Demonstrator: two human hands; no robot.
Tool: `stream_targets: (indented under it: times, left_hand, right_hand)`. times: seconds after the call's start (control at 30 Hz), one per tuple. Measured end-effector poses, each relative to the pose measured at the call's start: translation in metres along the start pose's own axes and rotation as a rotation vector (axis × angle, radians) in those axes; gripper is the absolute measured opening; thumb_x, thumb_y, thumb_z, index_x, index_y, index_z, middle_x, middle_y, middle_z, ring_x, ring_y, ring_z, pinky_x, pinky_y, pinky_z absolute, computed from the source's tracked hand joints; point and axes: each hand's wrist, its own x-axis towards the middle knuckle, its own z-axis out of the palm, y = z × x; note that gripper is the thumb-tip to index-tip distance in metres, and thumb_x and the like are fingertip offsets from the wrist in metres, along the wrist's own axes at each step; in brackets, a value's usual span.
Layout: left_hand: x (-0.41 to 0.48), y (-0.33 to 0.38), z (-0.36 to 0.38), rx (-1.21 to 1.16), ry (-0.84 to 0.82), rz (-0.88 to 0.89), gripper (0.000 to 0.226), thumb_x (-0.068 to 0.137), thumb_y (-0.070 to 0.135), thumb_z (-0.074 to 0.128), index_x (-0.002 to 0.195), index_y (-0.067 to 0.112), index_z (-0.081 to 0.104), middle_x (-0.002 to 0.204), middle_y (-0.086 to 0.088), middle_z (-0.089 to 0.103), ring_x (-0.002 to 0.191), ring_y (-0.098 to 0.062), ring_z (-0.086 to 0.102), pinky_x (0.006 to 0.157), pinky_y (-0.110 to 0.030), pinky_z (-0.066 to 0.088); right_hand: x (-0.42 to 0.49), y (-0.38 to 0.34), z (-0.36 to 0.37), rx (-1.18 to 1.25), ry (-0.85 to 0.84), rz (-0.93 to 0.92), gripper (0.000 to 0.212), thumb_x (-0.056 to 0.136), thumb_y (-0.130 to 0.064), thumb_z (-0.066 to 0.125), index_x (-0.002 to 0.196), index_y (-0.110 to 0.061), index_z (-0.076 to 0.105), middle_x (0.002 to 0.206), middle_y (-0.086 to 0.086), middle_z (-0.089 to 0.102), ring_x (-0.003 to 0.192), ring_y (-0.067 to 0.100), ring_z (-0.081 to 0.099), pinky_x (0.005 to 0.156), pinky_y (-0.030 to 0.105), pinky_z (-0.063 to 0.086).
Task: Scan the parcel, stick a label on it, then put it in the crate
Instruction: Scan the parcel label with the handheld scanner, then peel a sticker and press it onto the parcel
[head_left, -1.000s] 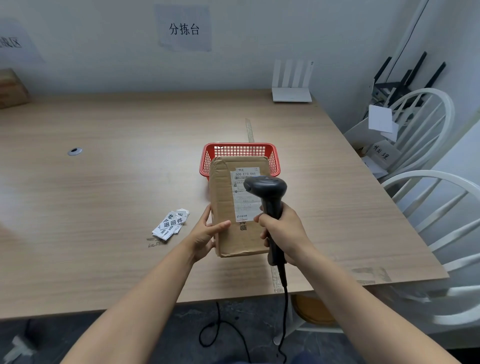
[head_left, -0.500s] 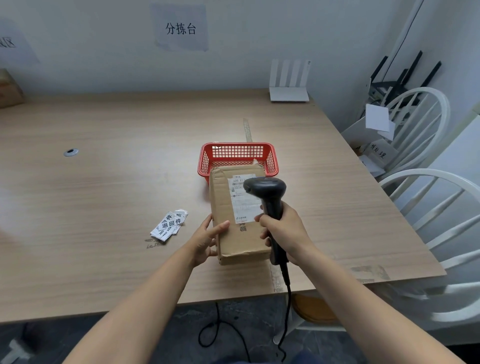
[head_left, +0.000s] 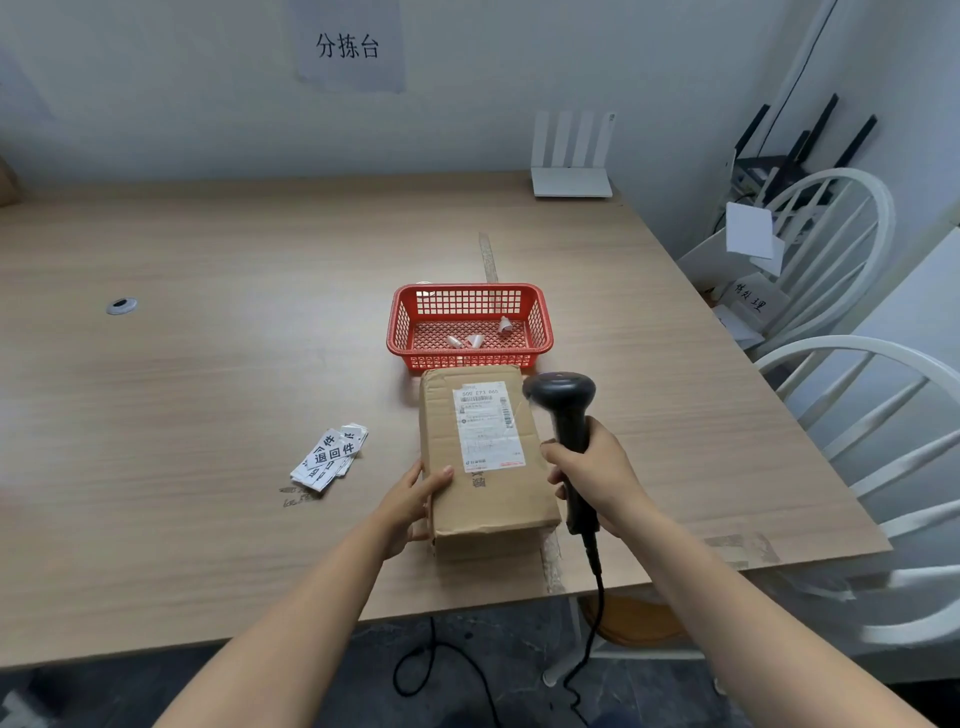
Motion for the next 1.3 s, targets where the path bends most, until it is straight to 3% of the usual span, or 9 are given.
stream_targets:
  times: [0.1,0.23,0.37,0.57,0.73,0.8,1.07,1.2,1.3]
  left_hand:
    - [0.002,0.003,-0.001,0.005,0.05,0.017,0.049,0.083,0.035,0.061,0.13,0.03,0.049,0.124,0.003,0.06,0.102,-0.013,0.057,0.094,-0.04,0.045]
    - [0.005,0.004,-0.006,0.057,0.098,0.015,0.048,0.086,0.041,0.056,0.131,0.027,0.048,0.129,0.003,0.051,0.115,-0.017,0.044,0.098,-0.042,0.036]
    - [0.01,0.002,-0.017,0.077,0.205,0.007,0.056,0.087,0.044,0.054,0.135,0.018,0.044,0.133,-0.003,0.046,0.129,-0.022,0.039,0.095,-0.04,0.037]
    - [0.009,0.0,-0.03,0.079,0.303,0.016,0.031,0.09,0.034,0.053,0.113,0.015,0.056,0.109,-0.004,0.051,0.103,-0.02,0.048,0.086,-0.034,0.041]
    - [0.005,-0.013,-0.045,0.125,0.401,0.047,0.04,0.088,0.025,0.057,0.124,0.008,0.052,0.121,-0.01,0.056,0.115,-0.024,0.053,0.093,-0.039,0.045]
    - [0.002,-0.017,-0.051,0.15,0.433,0.052,0.038,0.088,0.019,0.056,0.124,0.008,0.051,0.125,-0.014,0.056,0.108,-0.023,0.054,0.097,-0.04,0.044]
    - [-0.011,-0.015,-0.083,0.292,0.616,0.112,0.035,0.087,0.01,0.052,0.122,0.004,0.057,0.121,-0.014,0.063,0.098,-0.022,0.056,0.084,-0.025,0.04]
    - [-0.005,0.001,-0.108,0.387,0.71,0.131,0.039,0.086,0.014,0.055,0.124,0.006,0.057,0.123,-0.015,0.063,0.111,-0.027,0.058,0.091,-0.031,0.045]
    - [0.004,0.004,-0.122,0.482,0.697,0.12,0.04,0.085,0.017,0.056,0.124,0.009,0.057,0.126,-0.015,0.059,0.113,-0.027,0.057,0.093,-0.034,0.045]
  right_hand:
    - [0.01,0.01,-0.004,-0.039,0.038,0.014,0.019,0.082,-0.014,0.06,0.096,-0.011,0.048,0.078,0.006,0.054,0.067,0.019,0.055,0.058,0.032,0.049]
    - [0.031,0.03,-0.007,-0.133,0.095,0.067,0.03,0.084,-0.022,0.058,0.108,-0.009,0.044,0.081,0.005,0.055,0.075,0.024,0.056,0.069,0.041,0.049]
    - [0.057,0.049,-0.009,-0.268,0.139,0.142,0.041,0.085,-0.02,0.055,0.119,-0.001,0.039,0.098,0.014,0.057,0.085,0.029,0.054,0.07,0.035,0.041]
    - [0.078,0.082,-0.001,-0.661,0.108,0.203,0.051,0.08,-0.021,0.064,0.117,0.004,0.039,0.121,0.025,0.052,0.107,0.04,0.053,0.077,0.038,0.044]
    - [0.081,0.092,0.01,-0.713,0.187,0.243,0.063,0.079,-0.023,0.068,0.125,0.003,0.034,0.129,0.026,0.047,0.115,0.041,0.05,0.088,0.044,0.046]
    - [0.082,0.096,0.012,-0.739,0.203,0.261,0.064,0.078,-0.025,0.068,0.125,0.001,0.033,0.129,0.025,0.046,0.114,0.041,0.051,0.087,0.045,0.046]
    - [0.098,0.11,0.013,-0.842,0.159,0.353,0.072,0.072,-0.034,0.071,0.125,-0.002,0.034,0.129,0.022,0.05,0.114,0.04,0.051,0.089,0.048,0.046]
    - [0.101,0.103,0.005,-0.881,0.081,0.39,0.066,0.07,-0.035,0.07,0.12,-0.004,0.041,0.121,0.02,0.057,0.107,0.039,0.055,0.084,0.042,0.049]
    - [0.094,0.066,0.002,-0.913,0.236,0.225,0.046,0.075,-0.022,0.061,0.115,-0.004,0.046,0.117,0.023,0.057,0.105,0.042,0.053,0.086,0.046,0.049]
